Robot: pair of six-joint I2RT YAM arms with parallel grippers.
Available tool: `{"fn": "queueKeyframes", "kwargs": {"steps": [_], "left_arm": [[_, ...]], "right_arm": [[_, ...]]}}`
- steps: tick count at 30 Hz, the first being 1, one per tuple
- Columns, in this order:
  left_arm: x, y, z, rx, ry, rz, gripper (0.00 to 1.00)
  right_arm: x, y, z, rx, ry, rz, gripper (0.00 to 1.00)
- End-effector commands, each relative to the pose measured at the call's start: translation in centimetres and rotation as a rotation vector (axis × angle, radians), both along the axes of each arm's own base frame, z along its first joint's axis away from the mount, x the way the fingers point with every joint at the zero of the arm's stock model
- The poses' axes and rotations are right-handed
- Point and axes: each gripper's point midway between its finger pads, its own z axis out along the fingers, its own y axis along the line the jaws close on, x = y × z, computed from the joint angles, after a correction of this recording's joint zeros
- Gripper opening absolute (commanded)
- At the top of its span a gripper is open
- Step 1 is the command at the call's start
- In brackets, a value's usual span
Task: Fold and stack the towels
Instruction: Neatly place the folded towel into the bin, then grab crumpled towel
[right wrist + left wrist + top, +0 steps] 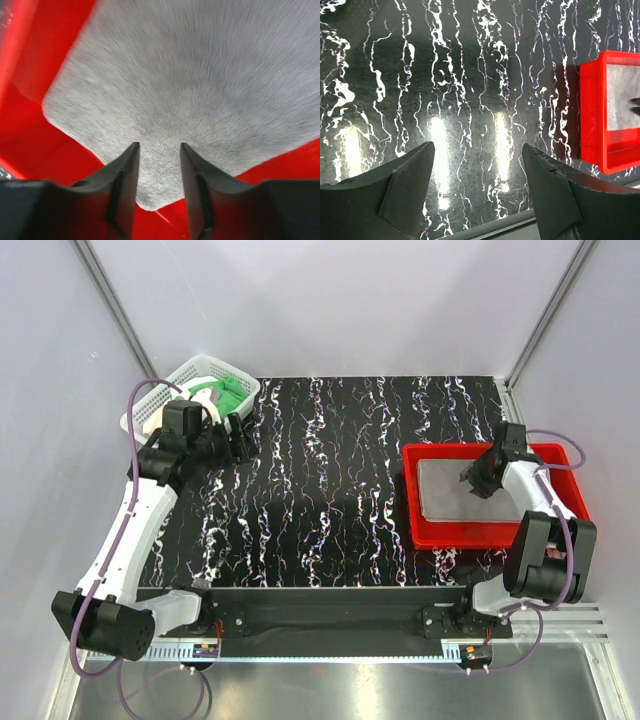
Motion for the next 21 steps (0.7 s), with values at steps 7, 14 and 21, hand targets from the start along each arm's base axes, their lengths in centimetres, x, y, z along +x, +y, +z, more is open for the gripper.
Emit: {"fn": "queueKeyframes", "kwargs": {"steps": [7,14,21], "left_arm": [[4.9,7.5,3.1,0.210,-0.103,0.310,0.77],[12.1,14.5,2.2,0.376,-0.031,0.483,0.75],[21.3,18.6,-5.1,0.534,0.070,0.396,0.70]], "right_arm": [[3.6,1.7,11.2,-0.165,-0.167,0.286,1.00],[5.1,11.3,21.2,-0.100,-0.512,0.516,1.00],[5.7,15.3,24.1,0.011,-0.680,0.596,1.00]]}}
